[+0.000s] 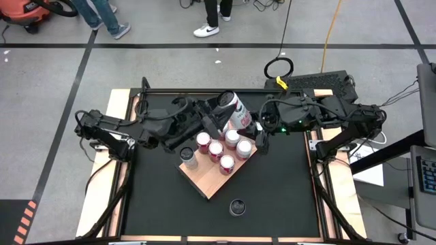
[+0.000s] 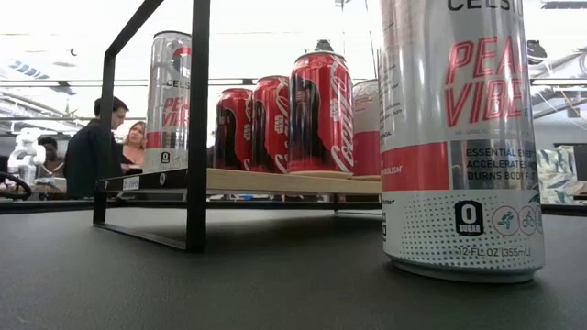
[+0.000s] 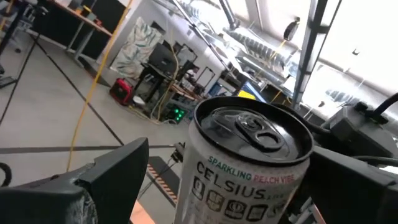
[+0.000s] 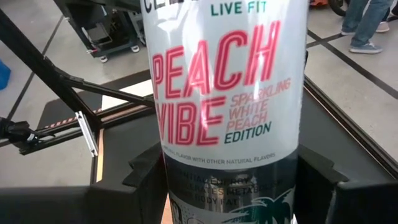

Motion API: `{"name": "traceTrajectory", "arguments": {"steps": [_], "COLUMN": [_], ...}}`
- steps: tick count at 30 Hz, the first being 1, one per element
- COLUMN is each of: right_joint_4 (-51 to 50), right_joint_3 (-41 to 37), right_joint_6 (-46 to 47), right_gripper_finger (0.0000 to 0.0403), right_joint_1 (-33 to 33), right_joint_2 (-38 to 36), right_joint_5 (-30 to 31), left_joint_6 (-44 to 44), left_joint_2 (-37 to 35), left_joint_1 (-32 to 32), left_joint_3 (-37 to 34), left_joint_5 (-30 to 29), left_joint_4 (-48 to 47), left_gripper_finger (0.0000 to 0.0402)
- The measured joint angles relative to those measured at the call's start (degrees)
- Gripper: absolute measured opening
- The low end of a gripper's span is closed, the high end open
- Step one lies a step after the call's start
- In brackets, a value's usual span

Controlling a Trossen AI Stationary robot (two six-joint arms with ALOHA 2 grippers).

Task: Place canned beverage on shelf
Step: Put the right white pink soda can on the shelf aligned with the other white pink soda can

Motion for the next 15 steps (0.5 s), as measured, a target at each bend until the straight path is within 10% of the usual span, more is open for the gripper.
{"name": "traceTrajectory", "arguments": {"steps": [15], "right_joint_4": [-1.8], "right_joint_3": [0.0], "right_joint_6": [-0.3], "right_gripper_finger": [0.0231], "right_joint_1": [0.0], "right_joint_2": [1.7], "right_joint_5": [-0.2], "left_joint_6": [-3.4], "left_joint_2": [0.0], "left_joint_1": [2.0], "left_joint_3": [0.0], "left_joint_5": [6.9], "left_joint_4": [-1.4], "left_gripper_finger": [0.0315]}}
